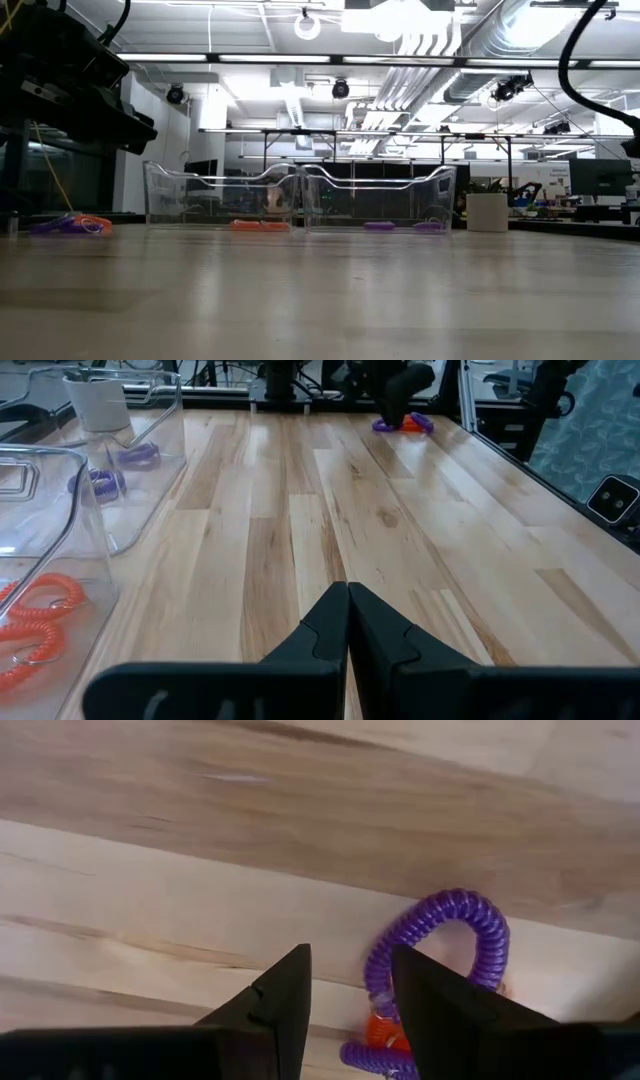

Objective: Sort spring keychains
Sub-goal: Put the violet spring keychain into the right transparent bin

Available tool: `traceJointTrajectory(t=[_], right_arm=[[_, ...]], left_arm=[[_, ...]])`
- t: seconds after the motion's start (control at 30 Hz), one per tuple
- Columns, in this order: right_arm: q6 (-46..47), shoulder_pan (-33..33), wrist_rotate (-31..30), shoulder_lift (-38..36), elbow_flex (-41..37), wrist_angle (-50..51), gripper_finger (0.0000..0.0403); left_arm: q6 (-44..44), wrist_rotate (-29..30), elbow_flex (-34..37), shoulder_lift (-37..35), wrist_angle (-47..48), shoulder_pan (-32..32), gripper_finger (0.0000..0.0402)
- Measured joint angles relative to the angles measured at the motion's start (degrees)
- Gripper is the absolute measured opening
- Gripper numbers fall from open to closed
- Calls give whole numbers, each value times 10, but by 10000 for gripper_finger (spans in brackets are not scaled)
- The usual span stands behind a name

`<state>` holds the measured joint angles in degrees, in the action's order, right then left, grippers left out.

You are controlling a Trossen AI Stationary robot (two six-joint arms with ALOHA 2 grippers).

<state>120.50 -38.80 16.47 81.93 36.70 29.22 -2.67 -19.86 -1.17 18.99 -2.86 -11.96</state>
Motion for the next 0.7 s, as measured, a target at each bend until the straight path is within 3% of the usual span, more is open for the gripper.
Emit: traceJointTrajectory(t=[0.7], right_arm=[[4,-16,4,6,31,56,135]], left_arm=[[0,0,0,0,0,0,1]])
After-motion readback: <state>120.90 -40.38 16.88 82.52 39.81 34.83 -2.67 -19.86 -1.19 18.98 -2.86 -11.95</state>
